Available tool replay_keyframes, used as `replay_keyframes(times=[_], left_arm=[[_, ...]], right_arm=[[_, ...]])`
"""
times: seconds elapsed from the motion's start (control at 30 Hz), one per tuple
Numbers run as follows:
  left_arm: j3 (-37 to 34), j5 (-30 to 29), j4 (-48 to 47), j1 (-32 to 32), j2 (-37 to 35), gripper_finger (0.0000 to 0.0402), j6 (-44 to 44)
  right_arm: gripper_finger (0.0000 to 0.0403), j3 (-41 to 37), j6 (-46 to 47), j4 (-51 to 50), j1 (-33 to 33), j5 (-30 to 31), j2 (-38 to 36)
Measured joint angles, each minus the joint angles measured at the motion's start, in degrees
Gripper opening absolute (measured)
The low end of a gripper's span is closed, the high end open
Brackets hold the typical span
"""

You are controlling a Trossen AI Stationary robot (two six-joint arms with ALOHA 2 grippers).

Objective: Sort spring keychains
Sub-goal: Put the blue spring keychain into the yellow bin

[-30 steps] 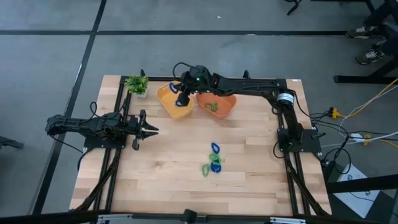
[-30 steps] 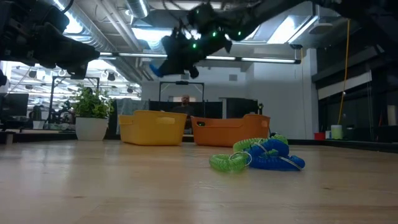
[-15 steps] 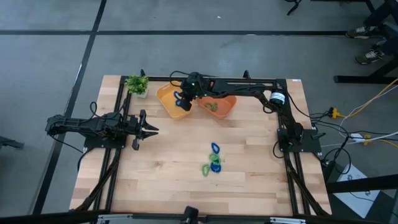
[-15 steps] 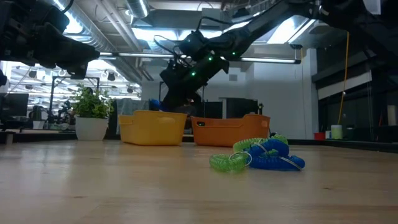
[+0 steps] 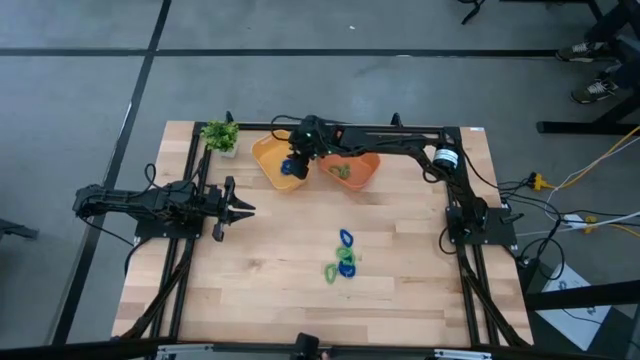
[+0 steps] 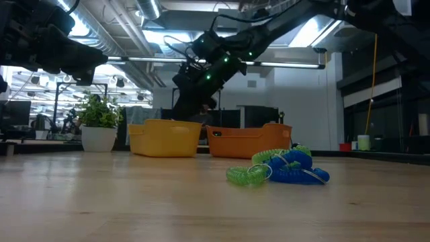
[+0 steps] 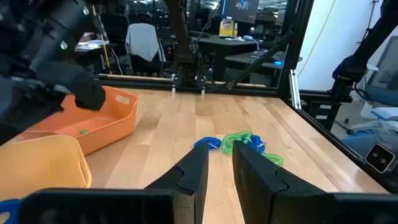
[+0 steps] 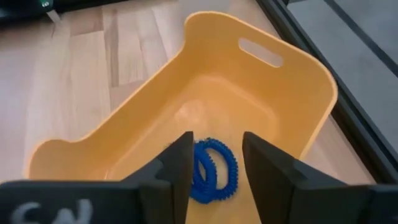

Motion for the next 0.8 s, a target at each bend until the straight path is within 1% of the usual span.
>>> replay_keyframes(times=[0.07,0.2,0.33,0.43,0.53,0.8], left_arm=[[0.00,0.00,0.00,0.00,0.00,0.0070,0.00],[0.00,0.00,0.00,0.00,0.00,0.0068,0.00],[0.00,0.00,0.00,0.00,0.00,0.0068,0.00],[0.00,0.00,0.00,0.00,0.00,0.0070,-0.01],[0.00,0.00,0.00,0.00,0.00,0.0070,0.00],[0.00,0.00,0.00,0.00,0.00,0.0069,0.00]], right_arm=[[0.0143,2.66,0.00,-3.86,0.14,0.00,0.00],[0.0139,11.21,-0.90,-16.53,0.87,-1.54,-0.01],[0.0131,19.19,-4.43,-32.12,2.24,-7.74,-0.07],[0.0124,23.71,-5.63,-40.63,3.49,-13.03,-0.08],[0.0118,26.57,-5.79,-46.91,5.07,-15.75,-0.09],[0.0111,26.98,-5.67,-58.97,10.67,-16.08,-0.09]])
